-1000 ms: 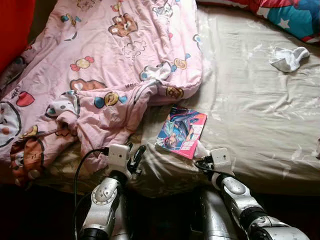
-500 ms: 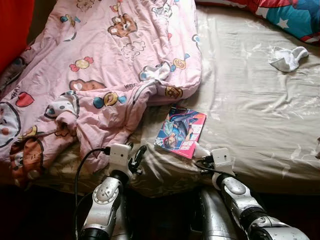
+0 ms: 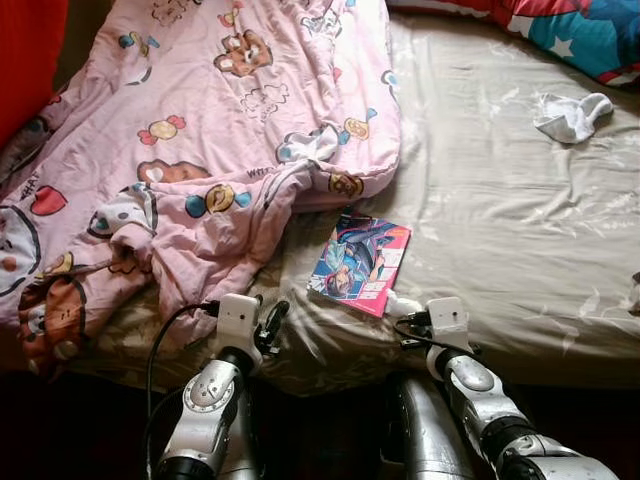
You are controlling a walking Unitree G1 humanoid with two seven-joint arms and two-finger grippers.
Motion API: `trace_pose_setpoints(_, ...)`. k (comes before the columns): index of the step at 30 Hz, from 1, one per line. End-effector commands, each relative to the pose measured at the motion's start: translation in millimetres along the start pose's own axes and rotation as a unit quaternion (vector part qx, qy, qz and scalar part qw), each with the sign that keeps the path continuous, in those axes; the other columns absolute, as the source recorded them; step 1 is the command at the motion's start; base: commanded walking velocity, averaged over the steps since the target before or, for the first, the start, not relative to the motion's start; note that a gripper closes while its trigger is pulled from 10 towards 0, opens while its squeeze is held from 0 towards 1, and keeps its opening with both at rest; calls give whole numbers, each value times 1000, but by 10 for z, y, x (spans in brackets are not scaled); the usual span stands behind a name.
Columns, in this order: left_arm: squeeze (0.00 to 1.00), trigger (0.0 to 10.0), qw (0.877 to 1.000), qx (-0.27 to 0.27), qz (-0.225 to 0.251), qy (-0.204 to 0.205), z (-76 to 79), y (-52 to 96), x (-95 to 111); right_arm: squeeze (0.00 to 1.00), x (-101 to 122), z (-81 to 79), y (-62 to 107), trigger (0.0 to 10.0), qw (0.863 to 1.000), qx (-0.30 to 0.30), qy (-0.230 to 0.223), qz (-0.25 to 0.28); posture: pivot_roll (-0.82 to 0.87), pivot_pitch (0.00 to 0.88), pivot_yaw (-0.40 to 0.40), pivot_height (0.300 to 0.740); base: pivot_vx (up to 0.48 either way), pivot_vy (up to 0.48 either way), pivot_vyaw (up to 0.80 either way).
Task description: Clean up the room
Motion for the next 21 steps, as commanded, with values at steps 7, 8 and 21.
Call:
trace_pose_setpoints(7, 0, 10000, 999, 25, -22, -9, -183, 67, -125, 0, 110, 207, 51, 10000, 996, -37, -49, 62, 41, 196, 16, 580, 0, 0, 0)
trace_pose_setpoints(8, 0, 10000, 999, 28, -22, -11, -210, 68, -127, 0, 163, 261, 74, 10000, 994, -46, -51, 87, 34, 191, 14, 580, 0, 0, 0)
trace_pose_setpoints(21, 0, 10000, 998, 58, -35, 1, -353, 36, -192, 0, -62, 513, 256, 10000, 985, -114, -79, 103, -3, 58, 6, 580, 0, 0, 0)
Point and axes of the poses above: a point about 5 cm out from each wrist's last joint towards the gripper, its own y axis pointing back from the gripper into the wrist, its own x axis along the axis of the wrist's last joint, z = x × y, the point moved 4 cm from there along -y, pointing out of the wrist towards the gripper, and after that the axes turned 6 degrees about y, right-handed, at the moved point
